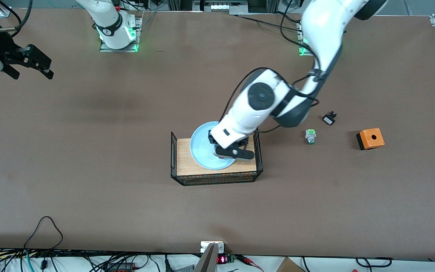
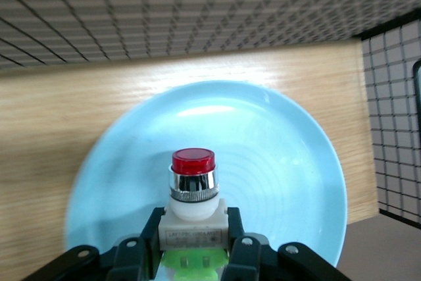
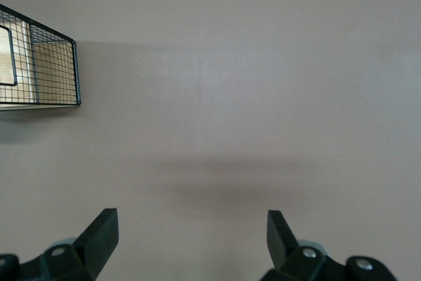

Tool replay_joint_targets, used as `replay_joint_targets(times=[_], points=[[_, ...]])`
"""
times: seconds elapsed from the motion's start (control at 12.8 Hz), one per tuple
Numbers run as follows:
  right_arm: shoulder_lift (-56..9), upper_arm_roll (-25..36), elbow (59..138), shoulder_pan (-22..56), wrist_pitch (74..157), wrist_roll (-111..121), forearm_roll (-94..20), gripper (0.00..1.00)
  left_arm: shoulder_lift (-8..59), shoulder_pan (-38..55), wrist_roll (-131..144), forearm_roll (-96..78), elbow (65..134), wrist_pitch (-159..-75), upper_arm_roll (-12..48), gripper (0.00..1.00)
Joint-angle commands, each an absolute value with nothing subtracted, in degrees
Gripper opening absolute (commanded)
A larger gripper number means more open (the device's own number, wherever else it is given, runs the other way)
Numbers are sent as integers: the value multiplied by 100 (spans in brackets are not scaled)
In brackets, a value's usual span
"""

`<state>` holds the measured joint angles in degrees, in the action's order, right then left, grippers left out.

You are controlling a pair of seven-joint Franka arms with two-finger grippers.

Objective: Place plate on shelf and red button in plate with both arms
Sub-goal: 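Carry the red button with the left gripper onto the plate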

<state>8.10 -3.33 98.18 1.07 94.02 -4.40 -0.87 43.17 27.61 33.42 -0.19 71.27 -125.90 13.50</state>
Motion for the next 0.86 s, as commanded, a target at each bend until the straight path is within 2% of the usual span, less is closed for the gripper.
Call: replay_joint_targets(times=[0.0, 0.08, 0.31, 0.55, 0.78], points=[[677, -281, 9756, 167, 9378, -422, -184, 100, 4368, 2839, 3340, -9, 6864, -12498, 1134, 58], [607, -281, 9765, 167, 9361, -422, -176, 100, 4351, 2865, 3349, 0, 6864, -12489, 1134, 100], [527, -273, 9756, 141, 9351, -413, -158, 100, 4045, 2787, 3401, 0, 6864, -12114, 1134, 100], [527, -272, 9712, 158, 9351, -404, -158, 100, 3281, 2541, 3349, 78, 6856, -10264, 1064, 100], [510, -281, 9668, 158, 9360, -299, -97, 100, 2858, 2303, 3313, 875, 6829, -8847, 1063, 100]])
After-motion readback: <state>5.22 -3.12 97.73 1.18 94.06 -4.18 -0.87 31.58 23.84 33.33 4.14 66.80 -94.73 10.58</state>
